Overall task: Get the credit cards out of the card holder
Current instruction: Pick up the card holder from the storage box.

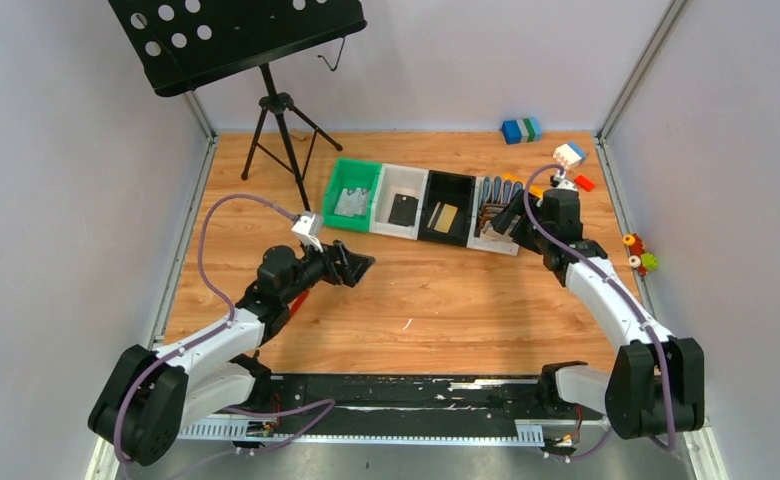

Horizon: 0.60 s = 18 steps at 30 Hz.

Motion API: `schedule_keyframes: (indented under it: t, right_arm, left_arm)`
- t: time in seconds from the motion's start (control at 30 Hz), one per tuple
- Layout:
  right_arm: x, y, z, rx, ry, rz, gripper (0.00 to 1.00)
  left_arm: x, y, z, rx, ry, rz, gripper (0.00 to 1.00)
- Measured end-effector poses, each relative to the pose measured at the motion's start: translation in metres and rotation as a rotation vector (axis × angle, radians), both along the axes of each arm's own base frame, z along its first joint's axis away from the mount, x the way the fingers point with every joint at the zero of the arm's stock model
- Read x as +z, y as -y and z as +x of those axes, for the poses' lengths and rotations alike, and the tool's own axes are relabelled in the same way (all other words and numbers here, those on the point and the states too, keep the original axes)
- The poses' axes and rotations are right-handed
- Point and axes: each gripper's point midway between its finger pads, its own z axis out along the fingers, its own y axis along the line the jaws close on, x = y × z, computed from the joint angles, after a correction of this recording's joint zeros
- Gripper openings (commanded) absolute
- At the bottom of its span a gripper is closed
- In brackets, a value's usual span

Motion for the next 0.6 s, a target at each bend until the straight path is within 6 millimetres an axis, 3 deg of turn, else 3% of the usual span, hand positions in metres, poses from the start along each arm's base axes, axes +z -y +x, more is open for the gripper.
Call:
schedule_keyframes:
  t: [0.17, 0.43, 0.6]
  right_arm:
    - [-0.012, -0.006, 0.007, -0.087, -0.054, 0.046, 0.53]
    - [-0.012, -0.001, 0.020, -0.185, -0.037, 0.087, 0.53]
    - [-0.029, -0.004, 0.022, -0.192, -0.090, 0.091, 0.49]
  left_arm:
    - [-0.006, -0.003, -0.001, 0.018, -0.002, 0.009, 1.00]
    - [-0.002, -0.004, 0.000, 0.027, 0.013, 0.006, 1.00]
    - [-0.004, -0.002, 0.000, 0.018, 0.007, 0.013, 1.00]
